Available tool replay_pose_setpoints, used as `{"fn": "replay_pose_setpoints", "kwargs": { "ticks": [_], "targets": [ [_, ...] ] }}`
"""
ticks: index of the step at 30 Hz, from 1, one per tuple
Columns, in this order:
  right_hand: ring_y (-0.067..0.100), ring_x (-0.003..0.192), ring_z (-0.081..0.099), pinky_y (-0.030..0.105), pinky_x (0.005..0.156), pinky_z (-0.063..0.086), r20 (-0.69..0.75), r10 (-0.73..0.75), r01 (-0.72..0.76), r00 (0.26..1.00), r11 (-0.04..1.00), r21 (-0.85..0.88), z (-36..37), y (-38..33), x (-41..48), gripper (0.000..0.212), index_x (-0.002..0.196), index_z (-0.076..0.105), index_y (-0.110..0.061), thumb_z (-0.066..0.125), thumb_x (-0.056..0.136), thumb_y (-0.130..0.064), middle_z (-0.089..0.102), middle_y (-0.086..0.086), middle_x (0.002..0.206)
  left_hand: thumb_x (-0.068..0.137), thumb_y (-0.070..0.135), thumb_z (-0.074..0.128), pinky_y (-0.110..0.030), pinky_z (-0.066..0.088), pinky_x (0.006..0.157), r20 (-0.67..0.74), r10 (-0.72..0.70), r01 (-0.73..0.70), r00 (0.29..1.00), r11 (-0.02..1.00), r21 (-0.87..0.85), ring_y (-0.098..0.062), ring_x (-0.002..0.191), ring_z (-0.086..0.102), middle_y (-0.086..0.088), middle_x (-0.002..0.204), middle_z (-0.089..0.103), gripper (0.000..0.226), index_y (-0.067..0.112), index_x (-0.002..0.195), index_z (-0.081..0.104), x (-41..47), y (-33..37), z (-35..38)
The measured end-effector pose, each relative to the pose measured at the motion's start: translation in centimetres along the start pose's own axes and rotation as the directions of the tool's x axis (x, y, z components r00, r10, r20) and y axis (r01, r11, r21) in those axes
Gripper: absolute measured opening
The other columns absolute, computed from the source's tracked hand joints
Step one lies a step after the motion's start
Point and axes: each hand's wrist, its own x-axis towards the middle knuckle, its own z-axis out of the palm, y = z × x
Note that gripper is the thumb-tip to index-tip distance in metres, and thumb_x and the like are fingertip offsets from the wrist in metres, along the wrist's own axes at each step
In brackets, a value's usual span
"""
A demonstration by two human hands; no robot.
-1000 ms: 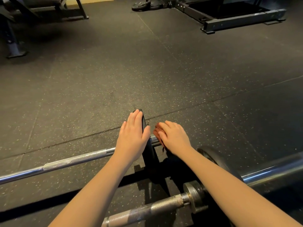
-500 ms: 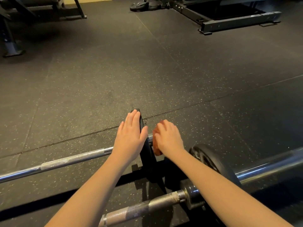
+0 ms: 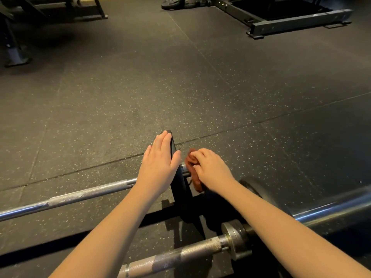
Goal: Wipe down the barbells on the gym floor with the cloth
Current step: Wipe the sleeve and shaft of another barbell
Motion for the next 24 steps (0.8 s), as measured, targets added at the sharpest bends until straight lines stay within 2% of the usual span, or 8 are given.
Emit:
{"fn": "replay_pose_setpoints", "kwargs": {
  "ticks": [4,7,10,13,16,19,21,24],
  "targets": [
    [0.030,0.139,0.027,0.040,0.114,0.028,-0.049,0.254,-0.255,0.966,0.967,-0.018,0.5,-0.6,0.0,0.039,0.140,0.038,-0.015,0.040,0.102,-0.024,0.030,0.011,0.150,0.097,0.039,0.028,-0.042,0.014,0.119,-0.003,-0.002,0.002,1.000,1.000,-0.004,-0.016,0.145,0.016,0.000,0.158,0.018,0.060,0.012,0.150,0.023,0.2,0.0,0.0],
    [0.032,0.148,0.006,0.042,0.121,0.010,-0.041,0.126,-0.128,0.991,0.990,-0.050,1.9,-3.7,-1.7,0.052,0.150,0.024,-0.014,0.042,0.102,-0.021,0.012,0.014,0.159,0.100,0.035,0.032,-0.043,0.015,0.118,-0.001,-0.015,0.015,1.000,1.000,-0.022,-0.014,0.145,0.016,0.000,0.158,0.018,0.055,0.012,0.150,0.024,0.4,-0.2,-0.1],
    [0.030,0.136,0.032,0.037,0.111,0.029,-0.049,-0.005,0.005,0.999,1.000,0.013,0.9,-2.0,-0.9,0.045,0.141,0.042,-0.018,0.048,0.096,-0.021,0.037,0.008,0.146,0.099,0.036,0.031,-0.045,0.016,0.117,0.005,-0.017,0.017,1.000,1.000,-0.023,-0.015,0.144,0.017,0.000,0.158,0.019,0.056,0.013,0.150,0.025,0.9,-0.2,-0.2],
    [0.025,0.120,0.044,0.034,0.099,0.036,-0.084,0.235,-0.227,0.968,0.969,0.095,-0.1,0.2,0.8,0.032,0.128,0.052,-0.018,0.041,0.098,-0.023,0.050,0.005,0.129,0.100,0.035,0.031,-0.045,0.016,0.118,0.022,-0.016,0.016,1.000,1.000,-0.021,-0.015,0.145,0.016,0.000,0.158,0.018,0.055,0.012,0.150,0.024,1.0,-0.2,-0.2],
    [0.028,0.131,0.034,0.041,0.107,0.035,-0.074,0.453,-0.438,0.889,0.886,0.153,0.2,-0.4,0.2,0.036,0.137,0.038,-0.015,0.037,0.101,-0.021,0.036,0.010,0.143,0.101,0.031,0.034,-0.043,0.013,0.119,0.020,-0.024,0.025,1.000,0.999,-0.047,-0.014,0.145,0.015,0.001,0.159,0.017,0.054,0.013,0.151,0.022,0.9,-0.2,-0.2],
    [0.029,0.144,0.016,0.043,0.116,0.027,-0.078,0.268,-0.265,0.960,0.963,0.048,0.6,-2.1,-1.6,0.048,0.146,0.028,-0.015,0.045,0.100,-0.019,0.014,0.012,0.156,0.101,0.031,0.034,-0.044,0.013,0.119,0.015,-0.034,0.035,0.999,0.998,-0.061,-0.013,0.145,0.016,0.001,0.158,0.018,0.053,0.013,0.150,0.023,1.5,-0.3,-0.4],
    [0.027,0.143,0.021,0.041,0.116,0.028,-0.068,0.133,-0.132,0.989,0.991,0.028,0.4,-1.1,-1.5,0.047,0.145,0.035,-0.016,0.047,0.100,-0.019,0.020,0.010,0.156,0.101,0.030,0.033,-0.043,0.013,0.119,0.022,-0.043,0.044,0.999,0.997,-0.060,-0.014,0.145,0.016,0.000,0.158,0.018,0.053,0.013,0.150,0.023,2.0,-0.4,-0.4],
    [0.023,0.128,0.038,0.038,0.104,0.038,-0.023,0.206,-0.202,0.978,0.972,0.119,-0.3,1.4,0.5,0.035,0.134,0.046,-0.018,0.044,0.100,-0.021,0.041,0.005,0.140,0.101,0.029,0.033,-0.043,0.014,0.118,0.025,-0.045,0.046,0.999,0.998,-0.050,-0.015,0.145,0.017,-0.001,0.158,0.019,0.053,0.013,0.150,0.023,2.3,-0.3,-0.4]
  ]
}}
